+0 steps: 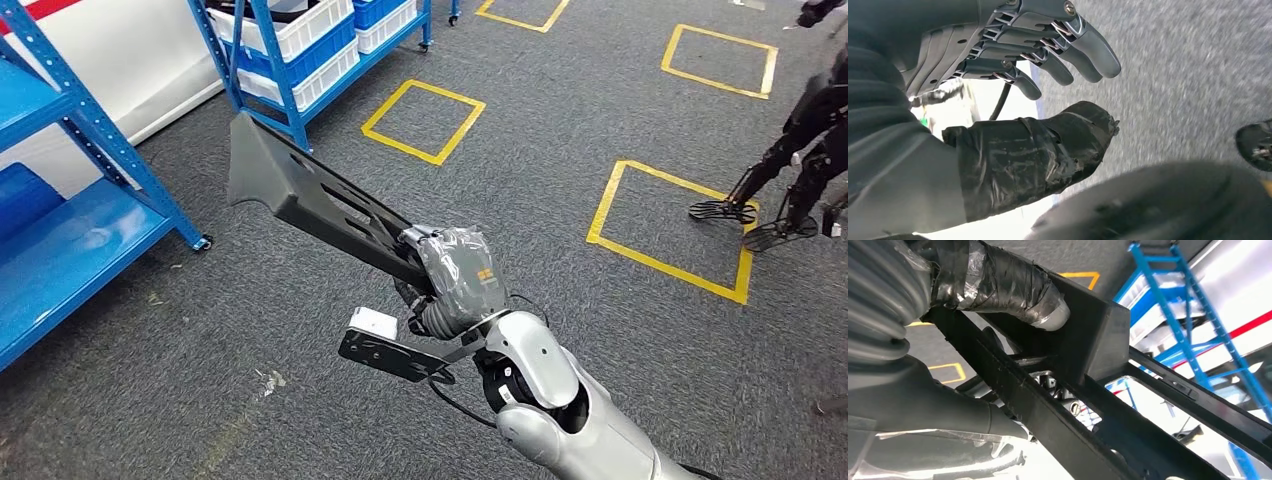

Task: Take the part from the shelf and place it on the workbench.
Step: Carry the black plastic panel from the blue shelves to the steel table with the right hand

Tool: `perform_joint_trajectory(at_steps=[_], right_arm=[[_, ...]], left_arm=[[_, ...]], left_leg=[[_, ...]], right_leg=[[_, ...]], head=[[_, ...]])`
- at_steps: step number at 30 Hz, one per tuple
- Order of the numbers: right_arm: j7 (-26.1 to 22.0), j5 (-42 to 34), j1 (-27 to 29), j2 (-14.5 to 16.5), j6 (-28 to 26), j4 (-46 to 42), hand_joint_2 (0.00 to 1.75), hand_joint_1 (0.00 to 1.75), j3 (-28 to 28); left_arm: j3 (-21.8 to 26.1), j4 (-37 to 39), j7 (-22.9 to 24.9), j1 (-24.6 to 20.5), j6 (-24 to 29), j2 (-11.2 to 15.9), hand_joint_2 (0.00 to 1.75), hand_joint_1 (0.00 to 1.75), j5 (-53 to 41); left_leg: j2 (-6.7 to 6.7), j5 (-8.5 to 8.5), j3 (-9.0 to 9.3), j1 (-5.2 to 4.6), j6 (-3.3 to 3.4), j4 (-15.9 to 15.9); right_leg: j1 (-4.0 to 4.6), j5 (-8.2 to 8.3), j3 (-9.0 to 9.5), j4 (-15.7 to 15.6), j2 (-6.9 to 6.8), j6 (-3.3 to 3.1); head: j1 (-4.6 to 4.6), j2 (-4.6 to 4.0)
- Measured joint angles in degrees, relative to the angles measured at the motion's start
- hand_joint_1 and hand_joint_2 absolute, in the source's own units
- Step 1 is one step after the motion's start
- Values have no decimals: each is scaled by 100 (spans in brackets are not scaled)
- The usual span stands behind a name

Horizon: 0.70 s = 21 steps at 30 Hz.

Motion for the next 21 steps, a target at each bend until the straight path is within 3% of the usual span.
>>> perform_joint_trajectory(at_steps=[2, 4, 5, 7, 9, 11, 12, 13, 15, 17, 18, 19, 20, 21], right_arm=[[0, 3, -2, 0, 4, -7, 175, 175, 0], [0, 3, 4, -2, 13, -14, 175, 175, 0], [1, 3, 10, -4, 15, -15, 175, 175, 0], [1, 5, 4, -11, 15, -13, 175, 175, 0], [1, 7, 4, -14, 13, -10, 175, 175, 0], [0, 8, 30, -20, 13, -8, 175, 175, 0], [0, 8, 44, -25, 13, -7, 175, 175, 0], [1, 8, 53, -28, 13, -7, 175, 175, 0], [8, 8, 57, -32, 14, -15, 175, 175, 0], [38, 20, 64, -39, 43, -55, 175, 175, 0], [62, 27, 80, -57, 83, -93, 175, 175, 0], [84, 34, 109, -87, 137, -148, 175, 175, 0], [106, 38, 151, -131, 200, -222, 175, 175, 0], [122, 38, 190, -182, 259, -308, 175, 175, -1]], left_arm=[[0, 0, 0, -6, 0, 1, 175, 0, 3], [1, 0, -1, -20, 1, -1, 175, 0, 10], [1, 0, -1, -26, 1, -1, 175, 0, 15], [2, 0, 1, -24, 2, -2, 175, 0, 21], [2, 0, 1, -16, 3, -1, 175, 0, 26], [2, 0, 1, -11, 3, 1, 175, 0, 30], [2, 0, 2, -11, 2, 1, 175, 0, 30], [3, 0, 1, -12, 1, 0, 175, 0, 31], [7, 0, 0, -16, -2, -3, 175, 0, 32], [16, 0, -2, -16, -1, -6, 175, 0, 27], [21, 0, -2, -17, 3, -9, 175, 0, 22], [23, 0, -3, -18, 11, -13, 175, 0, 18], [25, 0, -5, -21, 23, -18, 175, 0, 16], [27, 0, -9, -21, 36, -22, 175, 0, 22]], left_leg=[[-197, 73, 155, 7, 22, -357], [-136, 94, 166, -3, 68, -393], [-68, 121, 175, -2, 106, -427], [75, 175, 196, 7, 191, -498], [210, 193, 191, -10, 230, -517], [355, 188, 180, -20, 234, -513], [427, 182, 179, -21, 232, -511], [496, 173, 184, -21, 226, -509], [611, 144, 207, -35, 190, -504], [717, 116, 229, -60, 136, -498], [776, 106, 239, -71, 109, -500], [839, 98, 258, -73, 82, -506], [849, 65, 268, -61, 51, -495], [771, -4, 253, -49, 26, -427]], right_leg=[[-15, 15, -66, 39, 126, 63], [-38, 63, -118, 22, 248, 144], [-40, 58, -144, 34, 230, 174], [-29, -125, -291, 310, -27, 231], [-49, -483, -605, 995, -337, 288], [-81, -650, -837, 1519, -415, 334], [-92, -587, -812, 1494, -431, 345], [-98, -439, -675, 1251, -463, 347], [-63, -129, -233, 458, -706, 313], [13, -30, 22, -16, -906, 243], [46, -50, 36, -61, -913, 214], [52, -39, 30, -73, -837, 184], [39, -28, 41, -95, -772, 156], [22, -14, 55, -120, -702, 119]], head=[[1, 0], [2, 0], [1, 0], [41, 0], [80, 0], [82, 0], [83, 0], [83, 0], [83, 0], [79, 0], [75, 0], [71, 0], [72, 0], [70, 0]])
